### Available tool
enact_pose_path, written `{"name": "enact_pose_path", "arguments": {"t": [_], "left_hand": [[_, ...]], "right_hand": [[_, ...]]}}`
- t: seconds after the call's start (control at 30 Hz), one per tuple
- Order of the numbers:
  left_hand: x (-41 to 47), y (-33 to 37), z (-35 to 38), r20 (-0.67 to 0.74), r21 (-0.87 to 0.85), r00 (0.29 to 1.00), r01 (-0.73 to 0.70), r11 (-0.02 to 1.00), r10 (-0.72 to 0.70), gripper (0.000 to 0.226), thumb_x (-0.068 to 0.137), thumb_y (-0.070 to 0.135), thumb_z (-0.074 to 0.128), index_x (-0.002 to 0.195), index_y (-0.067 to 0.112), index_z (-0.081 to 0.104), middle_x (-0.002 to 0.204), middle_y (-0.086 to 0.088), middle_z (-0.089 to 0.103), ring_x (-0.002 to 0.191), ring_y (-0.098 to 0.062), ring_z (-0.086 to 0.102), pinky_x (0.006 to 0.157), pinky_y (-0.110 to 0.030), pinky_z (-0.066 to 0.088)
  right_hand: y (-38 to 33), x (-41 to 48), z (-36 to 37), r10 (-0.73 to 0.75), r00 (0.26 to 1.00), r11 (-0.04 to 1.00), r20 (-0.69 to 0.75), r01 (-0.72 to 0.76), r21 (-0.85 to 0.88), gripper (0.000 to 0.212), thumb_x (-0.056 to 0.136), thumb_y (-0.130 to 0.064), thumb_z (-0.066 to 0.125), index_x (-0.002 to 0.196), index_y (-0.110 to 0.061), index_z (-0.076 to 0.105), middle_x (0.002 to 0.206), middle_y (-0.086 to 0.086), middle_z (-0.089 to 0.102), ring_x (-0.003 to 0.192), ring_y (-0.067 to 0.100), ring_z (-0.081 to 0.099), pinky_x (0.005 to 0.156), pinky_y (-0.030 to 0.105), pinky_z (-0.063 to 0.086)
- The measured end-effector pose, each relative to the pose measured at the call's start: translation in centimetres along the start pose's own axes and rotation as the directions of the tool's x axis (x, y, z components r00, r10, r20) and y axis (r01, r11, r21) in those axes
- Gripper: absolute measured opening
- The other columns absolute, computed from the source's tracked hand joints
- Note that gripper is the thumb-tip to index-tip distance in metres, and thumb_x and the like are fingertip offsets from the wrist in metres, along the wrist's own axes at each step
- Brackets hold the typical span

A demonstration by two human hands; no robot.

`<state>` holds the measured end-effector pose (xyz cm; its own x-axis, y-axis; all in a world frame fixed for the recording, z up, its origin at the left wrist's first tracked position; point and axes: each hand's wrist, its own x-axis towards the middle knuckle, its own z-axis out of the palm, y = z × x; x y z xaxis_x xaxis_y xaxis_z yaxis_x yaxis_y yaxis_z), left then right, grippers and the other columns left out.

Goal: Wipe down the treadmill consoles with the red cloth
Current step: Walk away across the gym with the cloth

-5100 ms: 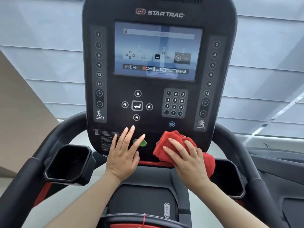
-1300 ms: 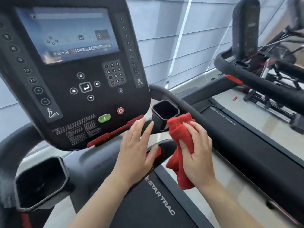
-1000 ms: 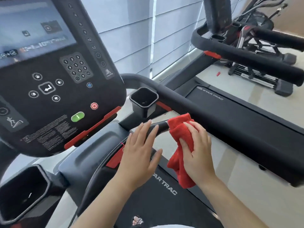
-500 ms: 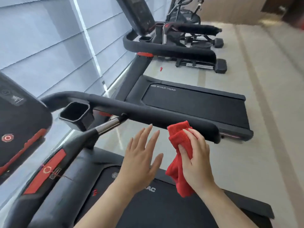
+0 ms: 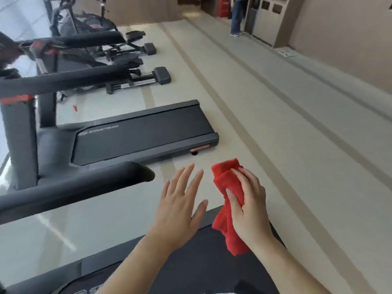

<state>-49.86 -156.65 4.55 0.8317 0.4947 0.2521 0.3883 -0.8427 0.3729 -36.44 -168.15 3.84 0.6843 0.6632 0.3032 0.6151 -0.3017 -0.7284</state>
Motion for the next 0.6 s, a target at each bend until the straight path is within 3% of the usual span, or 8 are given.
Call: {"name": "enact_pose_path", "arguments": {"t": [0.17,0.37,0.6], "left_hand": [[6.2,5.5,3.4,0.081,-0.081,0.976,-0.198,0.977,0.205,0.058,0.094,0.047,0.029,0.146,0.023,0.021,0.154,-0.003,0.021,0.141,-0.022,0.015,0.11,-0.051,0.025],[12.1,11.6,7.6,0.147,-0.177,0.892,-0.403,0.898,0.428,0.058,0.094,0.048,0.03,0.146,0.024,0.023,0.153,-0.003,0.023,0.141,-0.022,0.018,0.109,-0.05,0.026],[19.5,18.5,13.6,0.179,-0.303,0.768,-0.552,0.777,0.615,0.057,0.093,0.045,0.037,0.144,0.021,0.029,0.152,-0.005,0.026,0.138,-0.023,0.021,0.106,-0.053,0.031]], "right_hand": [[4.3,0.5,-5.5,0.117,0.979,0.991,-0.166,-0.126,-0.044,0.042,0.092,-0.042,0.04,0.131,-0.027,0.044,0.139,-0.011,0.039,0.117,0.011,0.039,0.091,0.016,0.032],[8.4,0.2,-10.5,0.25,0.906,0.955,-0.342,-0.289,-0.068,0.04,0.091,-0.038,0.041,0.131,-0.034,0.041,0.136,-0.023,0.033,0.115,0.005,0.036,0.087,0.004,0.026],[14.7,2.0,-16.2,0.402,0.759,0.853,-0.513,-0.514,-0.092,0.038,0.095,-0.031,0.043,0.132,-0.03,0.043,0.14,-0.014,0.036,0.121,0.01,0.035,0.088,0.003,0.023]]}}
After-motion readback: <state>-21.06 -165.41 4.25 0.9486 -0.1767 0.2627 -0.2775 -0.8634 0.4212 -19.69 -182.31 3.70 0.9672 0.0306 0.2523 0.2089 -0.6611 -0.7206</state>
